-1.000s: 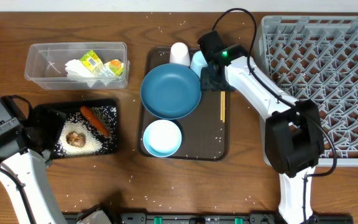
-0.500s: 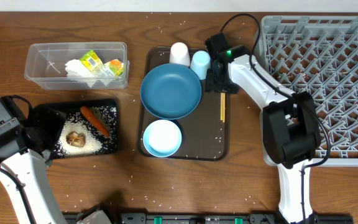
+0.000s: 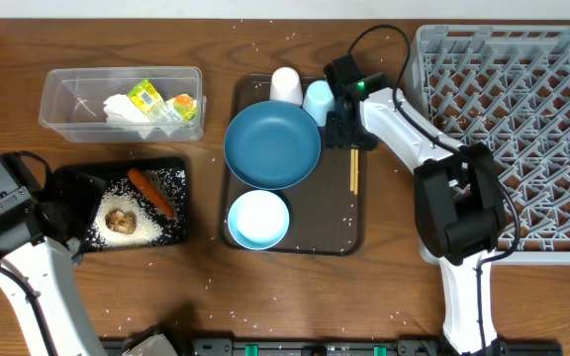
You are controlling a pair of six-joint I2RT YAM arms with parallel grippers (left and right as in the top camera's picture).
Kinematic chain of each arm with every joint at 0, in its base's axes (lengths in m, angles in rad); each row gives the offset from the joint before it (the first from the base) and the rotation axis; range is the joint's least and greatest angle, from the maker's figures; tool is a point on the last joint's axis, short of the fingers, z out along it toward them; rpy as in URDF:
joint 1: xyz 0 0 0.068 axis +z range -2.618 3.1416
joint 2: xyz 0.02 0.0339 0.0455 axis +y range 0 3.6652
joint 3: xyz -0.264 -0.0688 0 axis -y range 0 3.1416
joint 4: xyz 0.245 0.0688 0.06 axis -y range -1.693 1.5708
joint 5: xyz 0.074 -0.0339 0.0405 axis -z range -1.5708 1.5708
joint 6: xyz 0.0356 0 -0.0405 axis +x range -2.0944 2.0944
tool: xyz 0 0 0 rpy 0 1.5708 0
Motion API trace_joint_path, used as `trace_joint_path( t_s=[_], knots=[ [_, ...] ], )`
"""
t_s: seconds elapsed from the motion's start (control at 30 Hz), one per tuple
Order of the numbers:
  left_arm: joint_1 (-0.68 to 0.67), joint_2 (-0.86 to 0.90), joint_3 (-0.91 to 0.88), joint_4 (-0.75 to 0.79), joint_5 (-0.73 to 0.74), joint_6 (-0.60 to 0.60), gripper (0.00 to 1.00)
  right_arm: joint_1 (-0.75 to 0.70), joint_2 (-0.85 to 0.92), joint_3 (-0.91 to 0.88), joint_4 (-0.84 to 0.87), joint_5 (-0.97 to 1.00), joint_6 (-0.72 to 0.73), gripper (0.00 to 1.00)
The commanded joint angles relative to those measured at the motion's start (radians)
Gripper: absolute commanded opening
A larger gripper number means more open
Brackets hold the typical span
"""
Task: Sort waste into correct bins and load items into the dishwasher rack
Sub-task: 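Grasp one wooden chopstick with the right gripper, then carry the chopstick to the dish rack and insert it upright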
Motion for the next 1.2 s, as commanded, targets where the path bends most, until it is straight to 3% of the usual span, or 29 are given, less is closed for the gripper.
trace_joint_path(
  t_s=[0.0,0.4,0.6,0.73,0.97,1.17],
  knots=[
    [0.005,-0.005,-0.006,-0.003,-0.012,-0.004,0.98,0.016,0.047,0.006,0.002,-0.007,0.004,0.53],
    [0.005,-0.005,-0.006,-0.003,-0.012,-0.004,0.98,0.021,0.047,0.006,-0.005,-0.007,0.004,0.51],
    [0.005,-0.005,-0.006,-0.003,-0.012,-0.004,0.98,0.024,0.047,0.006,-0.01,-0.002,0.004,0.18],
    [0.005,-0.005,-0.006,-0.003,-0.012,-0.005,0.98,0.031,0.047,0.006,-0.016,0.001,0.004,0.01],
    [0.005,-0.005,-0.006,-0.003,-0.012,-0.004,0.98,0.027,0.013,0.007,-0.068,-0.007,0.003,0.01],
    [0.005,-0.005,-0.006,-0.003,-0.012,-0.004,0.98,-0.031,-0.119,0.007,-0.092,-0.016,-0.015,0.01]
  ],
)
